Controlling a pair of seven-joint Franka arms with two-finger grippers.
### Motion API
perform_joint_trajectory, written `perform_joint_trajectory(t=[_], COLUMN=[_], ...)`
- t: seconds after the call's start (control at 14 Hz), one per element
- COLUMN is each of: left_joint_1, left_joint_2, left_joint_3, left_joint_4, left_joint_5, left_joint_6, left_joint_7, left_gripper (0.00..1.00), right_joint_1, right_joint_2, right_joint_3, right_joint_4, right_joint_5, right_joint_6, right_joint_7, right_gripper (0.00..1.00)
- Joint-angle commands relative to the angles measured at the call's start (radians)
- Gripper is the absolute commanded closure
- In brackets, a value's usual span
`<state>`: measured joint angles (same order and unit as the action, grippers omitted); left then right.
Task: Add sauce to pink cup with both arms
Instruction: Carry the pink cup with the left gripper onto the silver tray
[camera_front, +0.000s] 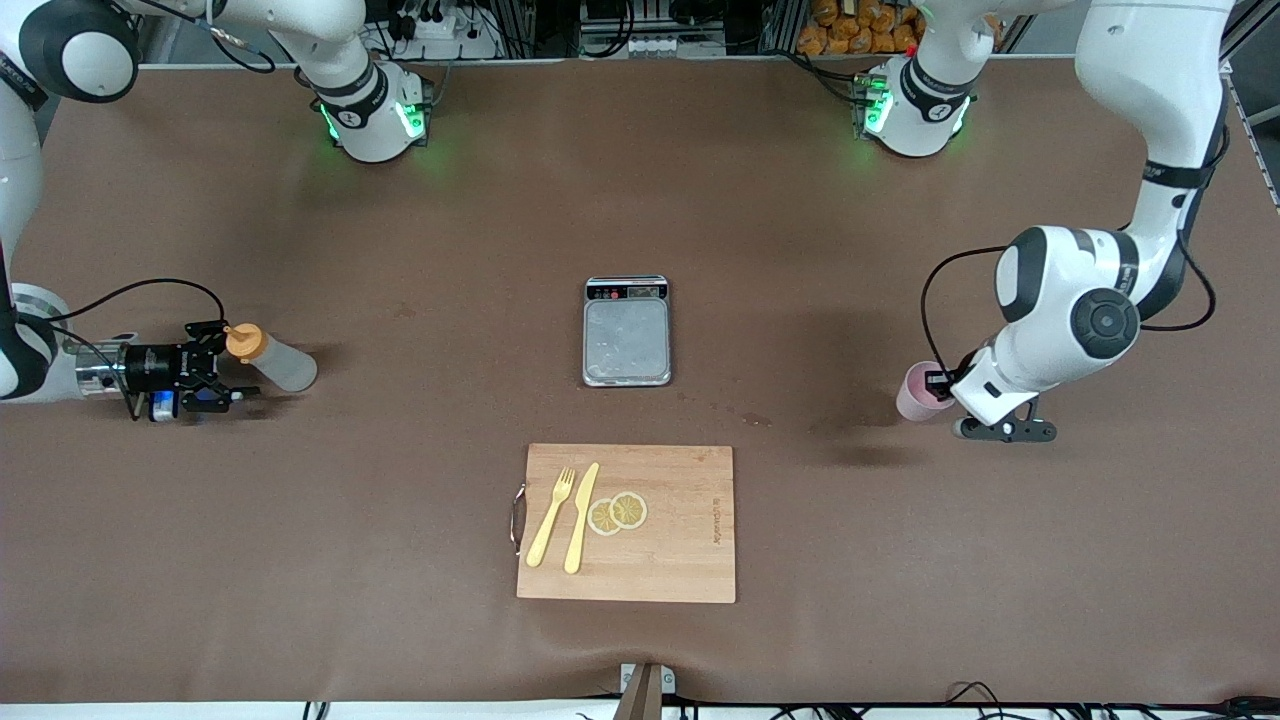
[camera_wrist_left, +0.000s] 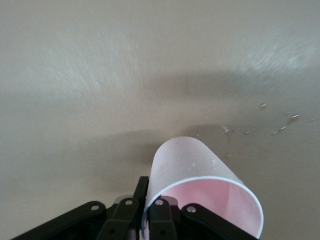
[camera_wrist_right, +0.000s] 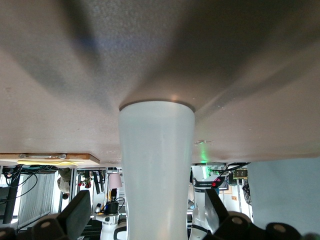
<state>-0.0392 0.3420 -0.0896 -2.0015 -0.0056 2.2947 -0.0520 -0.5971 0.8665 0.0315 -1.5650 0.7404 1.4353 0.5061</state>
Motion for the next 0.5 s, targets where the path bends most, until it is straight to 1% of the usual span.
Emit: perform_joint_trajectory(t=[0.0, 0.14, 0.29, 0.43], left_joint_1=[0.002, 0.001, 0.001, 0.001], left_joint_2=[-0.044, -0.044, -0.046, -0.049], left_joint_3=[-0.012, -0.035, -0.074, -0.134], left_joint_4=[0.045, 0.123, 0.174, 0.2], left_joint_5=[-0.02, -0.036, -0.036, -0.036], left_joint_6=[-0.081, -0.16, -0.24, -0.285], left_joint_7=[-0.035, -0.089, -0.158, -0.248], left_gripper=[1.0, 1.0, 1.0, 1.0], right_joint_1=[0.025, 0.034, 0.039, 0.04], right_joint_2=[0.012, 0.016, 0.017, 0.017], right_joint_3=[-0.001, 0.001, 0.001, 0.001], right_joint_4=[-0.006, -0.016, -0.021, -0.021], right_joint_5=[0.02, 0.02, 0.02, 0.02], right_joint_6=[-0.009, -0.012, -0.012, -0.022], right_joint_7=[0.019, 0.017, 0.012, 0.008], right_gripper=[0.0, 0.0, 0.0, 0.29])
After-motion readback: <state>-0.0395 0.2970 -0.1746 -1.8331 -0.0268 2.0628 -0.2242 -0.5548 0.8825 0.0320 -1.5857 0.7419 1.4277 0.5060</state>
